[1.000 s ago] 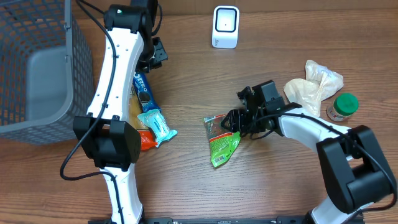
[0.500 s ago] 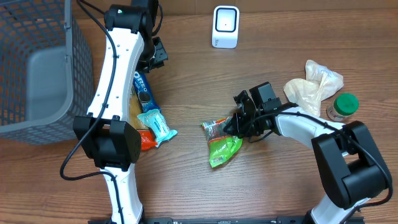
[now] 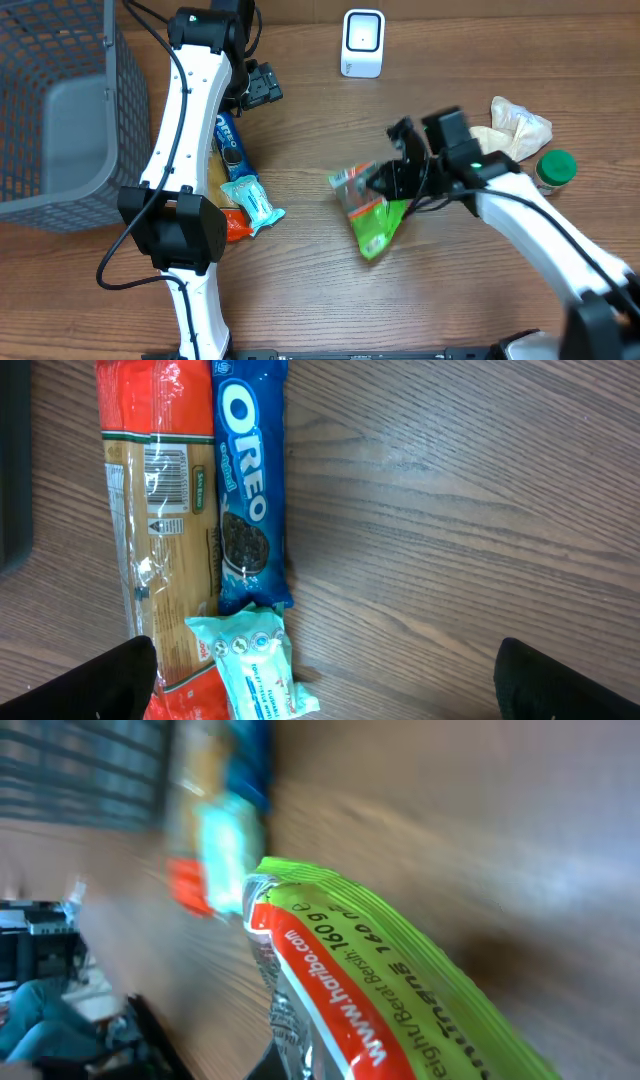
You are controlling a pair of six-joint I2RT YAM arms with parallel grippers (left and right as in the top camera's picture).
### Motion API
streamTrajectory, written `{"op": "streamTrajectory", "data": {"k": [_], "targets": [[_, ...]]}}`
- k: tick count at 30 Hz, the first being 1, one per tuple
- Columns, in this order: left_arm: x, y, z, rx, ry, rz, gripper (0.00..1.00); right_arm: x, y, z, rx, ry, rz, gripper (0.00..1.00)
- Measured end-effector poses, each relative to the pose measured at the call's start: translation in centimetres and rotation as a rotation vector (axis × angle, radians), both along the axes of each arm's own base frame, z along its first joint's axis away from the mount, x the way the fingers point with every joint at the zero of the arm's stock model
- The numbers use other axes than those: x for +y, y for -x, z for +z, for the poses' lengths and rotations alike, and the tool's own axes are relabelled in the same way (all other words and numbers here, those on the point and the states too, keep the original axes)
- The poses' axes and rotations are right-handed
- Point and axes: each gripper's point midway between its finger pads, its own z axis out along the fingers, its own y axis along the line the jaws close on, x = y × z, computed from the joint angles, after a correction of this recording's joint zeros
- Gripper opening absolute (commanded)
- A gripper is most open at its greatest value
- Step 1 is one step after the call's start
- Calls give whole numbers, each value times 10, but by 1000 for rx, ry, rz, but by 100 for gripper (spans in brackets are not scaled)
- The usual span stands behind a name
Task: Scan the item barcode
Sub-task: 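Lift the Haribo bag up to the white scanner with the right gripper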
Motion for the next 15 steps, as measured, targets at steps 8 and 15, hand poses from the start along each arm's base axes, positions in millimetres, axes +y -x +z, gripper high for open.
{"op": "streamTrajectory", "data": {"k": [8,15], "targets": [[0,0,0,0,0,0,100,-2,4,91,-176,-70,-3,4],[0,0,0,0,0,0,100,0,0,147,-216,-108,-28,4]]}}
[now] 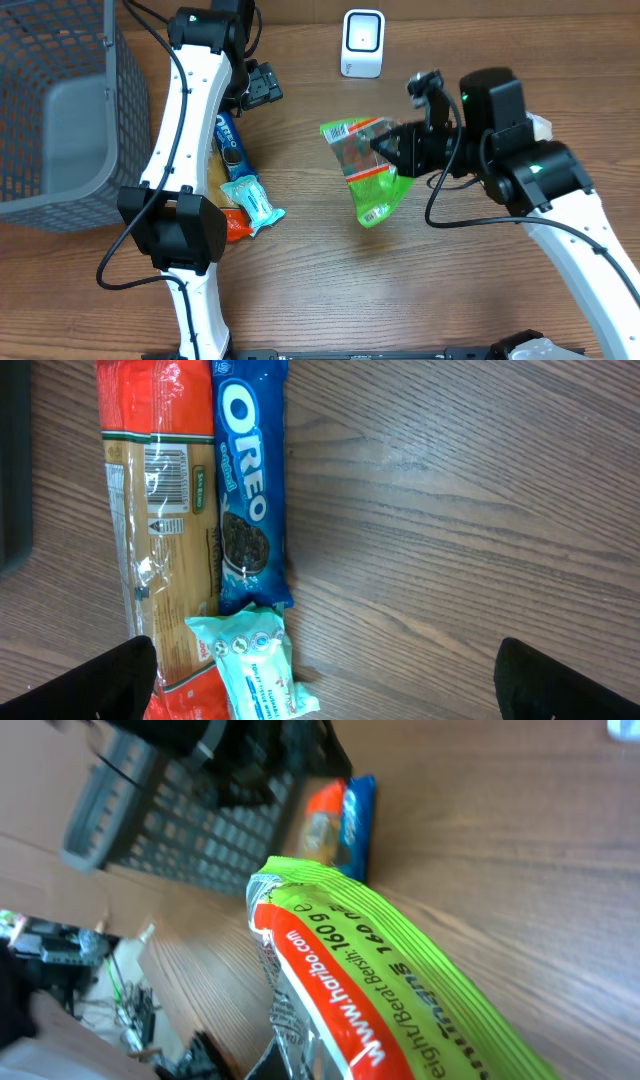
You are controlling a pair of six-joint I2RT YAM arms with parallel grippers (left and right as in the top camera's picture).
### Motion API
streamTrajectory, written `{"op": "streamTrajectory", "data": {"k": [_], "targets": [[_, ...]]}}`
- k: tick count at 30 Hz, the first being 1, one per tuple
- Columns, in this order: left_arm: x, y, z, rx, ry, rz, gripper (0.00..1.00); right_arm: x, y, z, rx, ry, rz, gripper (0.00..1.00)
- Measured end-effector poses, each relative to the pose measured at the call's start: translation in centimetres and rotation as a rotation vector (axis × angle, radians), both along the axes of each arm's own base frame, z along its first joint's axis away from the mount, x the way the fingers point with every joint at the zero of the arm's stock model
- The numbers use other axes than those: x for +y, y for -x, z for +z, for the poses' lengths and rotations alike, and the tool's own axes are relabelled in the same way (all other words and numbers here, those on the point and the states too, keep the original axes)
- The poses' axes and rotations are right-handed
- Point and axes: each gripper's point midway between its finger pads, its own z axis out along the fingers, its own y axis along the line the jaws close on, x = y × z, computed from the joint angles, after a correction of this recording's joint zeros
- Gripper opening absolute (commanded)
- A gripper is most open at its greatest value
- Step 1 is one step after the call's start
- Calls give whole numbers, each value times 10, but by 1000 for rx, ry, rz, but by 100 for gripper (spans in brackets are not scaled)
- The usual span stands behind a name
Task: Scan the item barcode
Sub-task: 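Lift the Haribo bag up to the white scanner with the right gripper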
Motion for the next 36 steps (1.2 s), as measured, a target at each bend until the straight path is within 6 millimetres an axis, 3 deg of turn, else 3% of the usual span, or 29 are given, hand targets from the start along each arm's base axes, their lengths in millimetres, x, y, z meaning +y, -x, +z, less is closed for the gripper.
{"op": "streamTrajectory", "data": {"k": [9,21,30,36], "targets": [[0,0,0,0,0,0,100,-1,-2,39,-11,-96,0,4],[0,0,0,0,0,0,100,-17,-12,55,-17,-176,-14,4],[0,0,0,0,0,0,100,-44,-44,36,-93,-2,-216,4],[0,0,0,0,0,0,100,-47,-83,-5,-195,274,-328,4]]}}
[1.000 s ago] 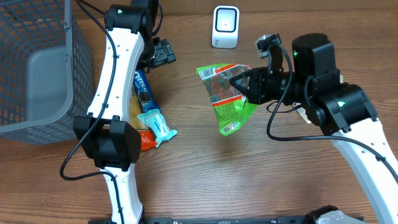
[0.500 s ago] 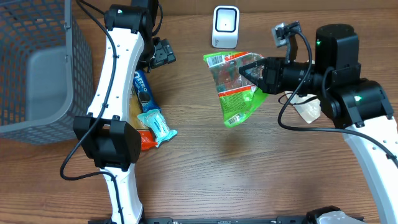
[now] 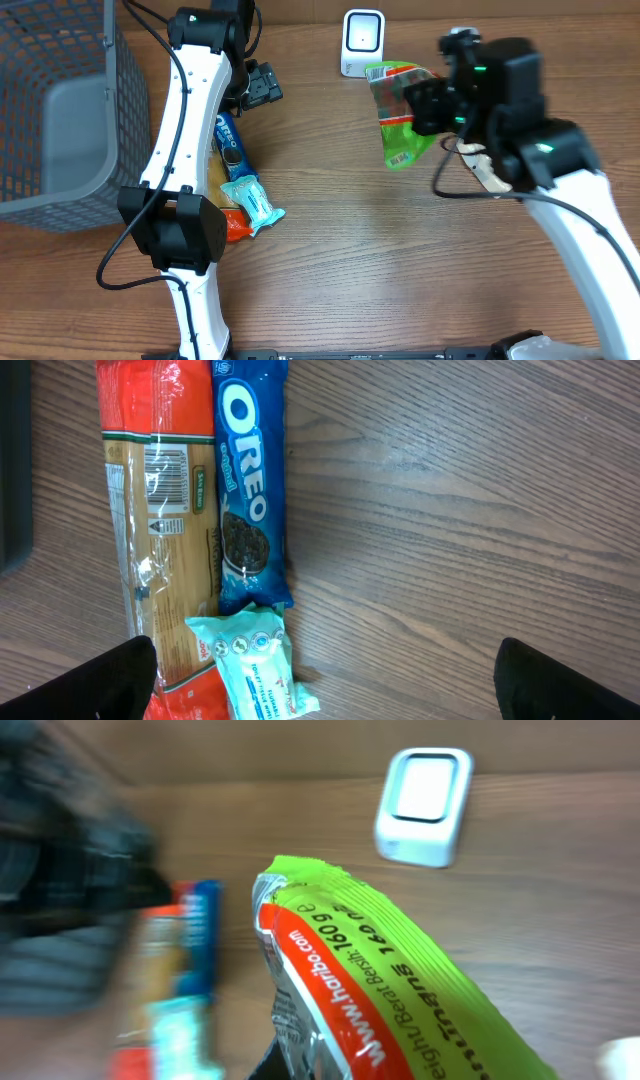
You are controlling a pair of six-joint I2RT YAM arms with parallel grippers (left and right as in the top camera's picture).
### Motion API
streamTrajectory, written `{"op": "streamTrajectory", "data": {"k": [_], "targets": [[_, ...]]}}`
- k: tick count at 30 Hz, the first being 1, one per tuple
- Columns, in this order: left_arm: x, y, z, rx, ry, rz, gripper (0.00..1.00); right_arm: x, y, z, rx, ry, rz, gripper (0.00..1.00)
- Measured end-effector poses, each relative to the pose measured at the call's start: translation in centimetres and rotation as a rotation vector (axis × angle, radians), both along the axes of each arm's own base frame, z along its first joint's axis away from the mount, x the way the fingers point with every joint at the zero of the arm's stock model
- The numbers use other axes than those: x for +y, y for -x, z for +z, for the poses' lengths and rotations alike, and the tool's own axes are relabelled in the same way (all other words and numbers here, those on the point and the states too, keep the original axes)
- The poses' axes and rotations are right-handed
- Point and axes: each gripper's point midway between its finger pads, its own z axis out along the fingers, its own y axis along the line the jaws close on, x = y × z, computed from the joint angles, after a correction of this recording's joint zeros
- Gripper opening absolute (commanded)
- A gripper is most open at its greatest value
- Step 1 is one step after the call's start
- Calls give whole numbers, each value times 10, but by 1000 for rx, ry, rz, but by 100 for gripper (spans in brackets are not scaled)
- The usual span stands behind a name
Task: Scan the item barcode
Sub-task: 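Lift the Haribo bag up to the white scanner with the right gripper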
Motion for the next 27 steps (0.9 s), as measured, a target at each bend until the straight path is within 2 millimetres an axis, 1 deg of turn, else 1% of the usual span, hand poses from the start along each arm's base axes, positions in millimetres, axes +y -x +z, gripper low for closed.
{"op": "streamTrajectory", "data": {"k": [5,7,9,11,15,20,27], "targets": [[0,0,0,0,0,0,100,6,-36,-51,-51,292,-76,4],[0,0,0,0,0,0,100,6,-48,-64,-87,400,-105,4],[0,0,0,0,0,0,100,3,-61,-72,-132,499,-135,4],[0,0,0,0,0,0,100,1,-75,-74,-193,588,-162,4],[0,0,0,0,0,0,100,-1,-102,-71,-312,731,-189,4],[0,0,0,0,0,0,100,2,-125,-71,-428,921,-145,4],[0,0,0,0,0,0,100,15,-155,-91,-557,1226,-5,4]]}}
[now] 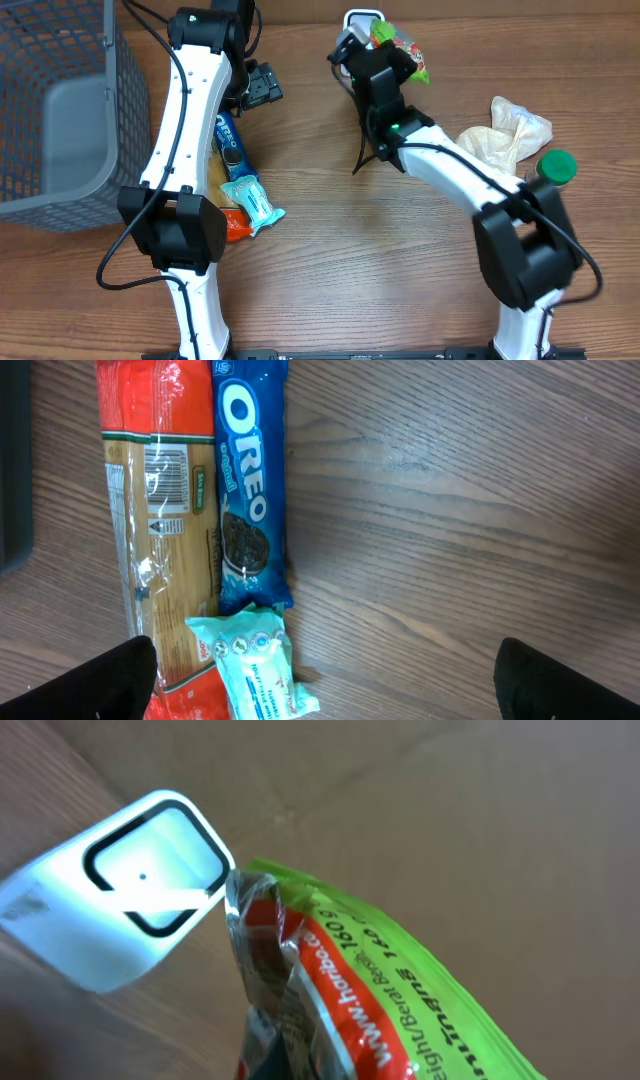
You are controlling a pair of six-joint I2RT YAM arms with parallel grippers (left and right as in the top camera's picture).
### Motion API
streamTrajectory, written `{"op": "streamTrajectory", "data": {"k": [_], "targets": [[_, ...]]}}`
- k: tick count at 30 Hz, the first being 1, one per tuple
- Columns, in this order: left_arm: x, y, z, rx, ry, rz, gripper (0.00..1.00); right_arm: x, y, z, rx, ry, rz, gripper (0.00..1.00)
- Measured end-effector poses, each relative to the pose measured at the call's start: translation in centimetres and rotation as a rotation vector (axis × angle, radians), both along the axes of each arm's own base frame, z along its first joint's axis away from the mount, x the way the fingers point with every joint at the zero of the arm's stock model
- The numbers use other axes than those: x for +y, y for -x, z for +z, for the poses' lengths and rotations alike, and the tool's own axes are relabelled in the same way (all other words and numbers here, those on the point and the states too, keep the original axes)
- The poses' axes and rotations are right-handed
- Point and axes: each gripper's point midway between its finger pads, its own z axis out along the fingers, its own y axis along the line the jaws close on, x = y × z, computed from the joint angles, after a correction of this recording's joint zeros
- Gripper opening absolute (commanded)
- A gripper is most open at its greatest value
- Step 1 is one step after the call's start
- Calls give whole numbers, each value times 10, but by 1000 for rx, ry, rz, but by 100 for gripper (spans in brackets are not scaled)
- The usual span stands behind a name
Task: Scan the item barcode
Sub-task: 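Lift the Haribo bag up to the white scanner with the right gripper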
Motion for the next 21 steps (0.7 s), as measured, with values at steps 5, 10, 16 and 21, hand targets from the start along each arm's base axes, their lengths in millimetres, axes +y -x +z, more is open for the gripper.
{"op": "streamTrajectory", "data": {"k": [5,10,16,21], "targets": [[0,0,0,0,0,0,100,9,-15,-7,-57,171,49,4],[0,0,0,0,0,0,100,20,-19,-4,-66,309,139,6],[0,0,0,0,0,0,100,24,-19,-4,-58,386,177,4],[0,0,0,0,0,0,100,17,-21,8,-100,388,137,4]]}}
